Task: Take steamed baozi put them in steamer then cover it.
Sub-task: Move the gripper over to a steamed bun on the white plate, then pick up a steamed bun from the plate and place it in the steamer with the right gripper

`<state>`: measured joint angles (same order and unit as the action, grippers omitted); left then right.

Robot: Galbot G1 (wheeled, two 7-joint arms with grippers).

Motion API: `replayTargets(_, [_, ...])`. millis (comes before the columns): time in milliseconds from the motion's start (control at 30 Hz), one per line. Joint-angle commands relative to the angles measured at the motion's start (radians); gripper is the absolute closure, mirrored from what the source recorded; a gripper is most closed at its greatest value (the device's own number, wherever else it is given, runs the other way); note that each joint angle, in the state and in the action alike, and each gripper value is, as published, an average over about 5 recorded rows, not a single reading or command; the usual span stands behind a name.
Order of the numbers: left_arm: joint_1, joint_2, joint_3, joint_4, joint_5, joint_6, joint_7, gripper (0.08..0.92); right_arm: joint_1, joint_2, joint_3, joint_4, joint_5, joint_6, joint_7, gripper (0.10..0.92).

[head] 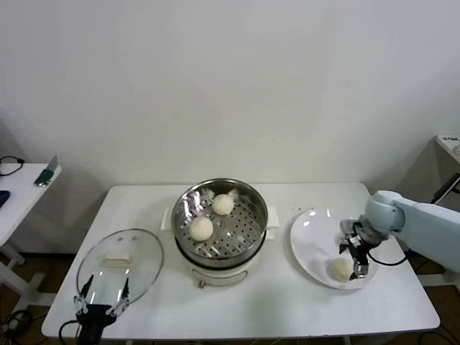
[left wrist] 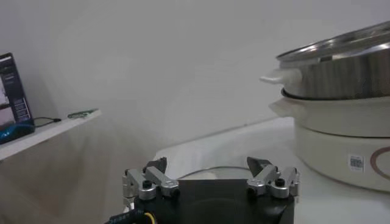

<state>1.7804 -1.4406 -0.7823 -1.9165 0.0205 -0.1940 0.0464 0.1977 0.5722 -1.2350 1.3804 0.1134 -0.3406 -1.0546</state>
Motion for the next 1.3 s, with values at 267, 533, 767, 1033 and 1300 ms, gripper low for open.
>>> replayTargets(267, [0.009,-0.002,-0.004,0.007,-0.005,-0.004,-0.001,0.177,-0.035,0.050,0.003,-0.050,-0.016,0.004,-0.011,0.208])
replayTargets(533, [0.014,-0.005,-0.002,0.001,-0.012,-0.001,-0.003,0.177,-0.031,0.052,0.006,-0.060,-0.023,0.008,-0.023,0.320])
replayTargets(767, [0.016,-0.009,0.000,-0.015,-0.010,0.003,-0.003,0.177,0.005,0.051,0.002,-0.057,-0.023,0.024,-0.028,0.354])
replayTargets(1033, [0.021,-0.008,0.003,-0.019,-0.005,0.008,-0.001,0.177,0.348,0.127,-0.158,-0.037,-0.100,0.297,-0.088,0.353])
replayTargets(1300, [0.029,-0.023,0.013,-0.036,0.001,0.013,0.004,0.177,0.672,0.305,-0.278,0.027,-0.124,0.585,-0.124,0.347])
